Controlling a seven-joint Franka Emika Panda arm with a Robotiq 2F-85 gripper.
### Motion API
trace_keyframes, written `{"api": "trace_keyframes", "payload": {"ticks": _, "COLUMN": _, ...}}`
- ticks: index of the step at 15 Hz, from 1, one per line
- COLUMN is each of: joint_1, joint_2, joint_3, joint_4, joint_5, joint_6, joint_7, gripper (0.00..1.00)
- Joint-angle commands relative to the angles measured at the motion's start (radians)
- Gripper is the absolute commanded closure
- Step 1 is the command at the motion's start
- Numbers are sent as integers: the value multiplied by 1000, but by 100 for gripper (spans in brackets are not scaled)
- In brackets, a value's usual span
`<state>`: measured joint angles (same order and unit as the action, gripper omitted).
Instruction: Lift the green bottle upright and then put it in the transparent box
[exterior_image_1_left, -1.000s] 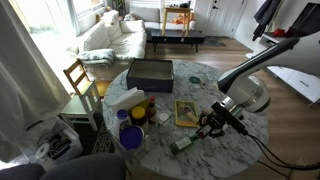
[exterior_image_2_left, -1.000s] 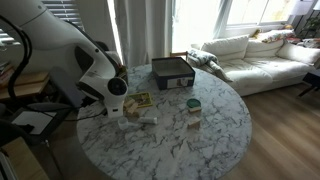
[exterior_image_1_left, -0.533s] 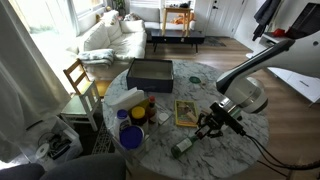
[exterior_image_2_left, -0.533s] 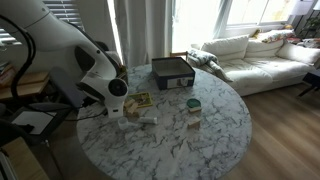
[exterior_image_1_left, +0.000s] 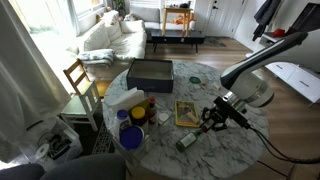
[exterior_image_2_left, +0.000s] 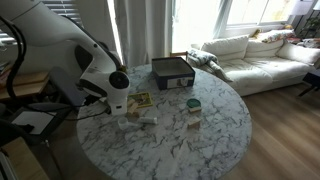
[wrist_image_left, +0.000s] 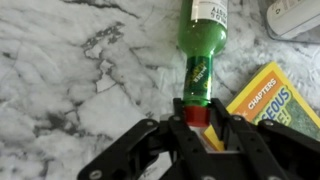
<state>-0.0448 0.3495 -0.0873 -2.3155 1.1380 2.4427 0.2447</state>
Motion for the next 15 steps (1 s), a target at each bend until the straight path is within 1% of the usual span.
{"api": "trace_keyframes", "payload": {"ticks": 1, "joint_1": 46, "joint_2": -112, "joint_3": -32, "joint_4": -79, "joint_5": -163, "joint_6": 87, "joint_7": 129, "gripper": 92}}
{"api": "trace_keyframes", "payload": {"ticks": 4, "joint_1": 79, "joint_2": -193, "joint_3": -28, "joint_4": -130, "joint_5": -329, "joint_6": 163, "joint_7": 246, "gripper": 92}}
{"api": "trace_keyframes", "payload": {"ticks": 9, "joint_1": 118, "joint_2": -334, "joint_3": 1, "joint_4": -212, "joint_5": -652, "joint_6": 259, "joint_7": 460, "gripper": 92}}
{"api": "trace_keyframes", "payload": {"ticks": 13, "joint_1": 104, "joint_2": -407, "joint_3": 45, "joint_4": -248, "joint_5": -928, "joint_6": 306, "joint_7": 629, "gripper": 92}}
{"api": "trace_keyframes", "payload": {"ticks": 15, "joint_1": 90, "joint_2": -442, "joint_3": 69, "joint_4": -255, "joint_5": -1044, "joint_6": 307, "joint_7": 699, "gripper": 92}}
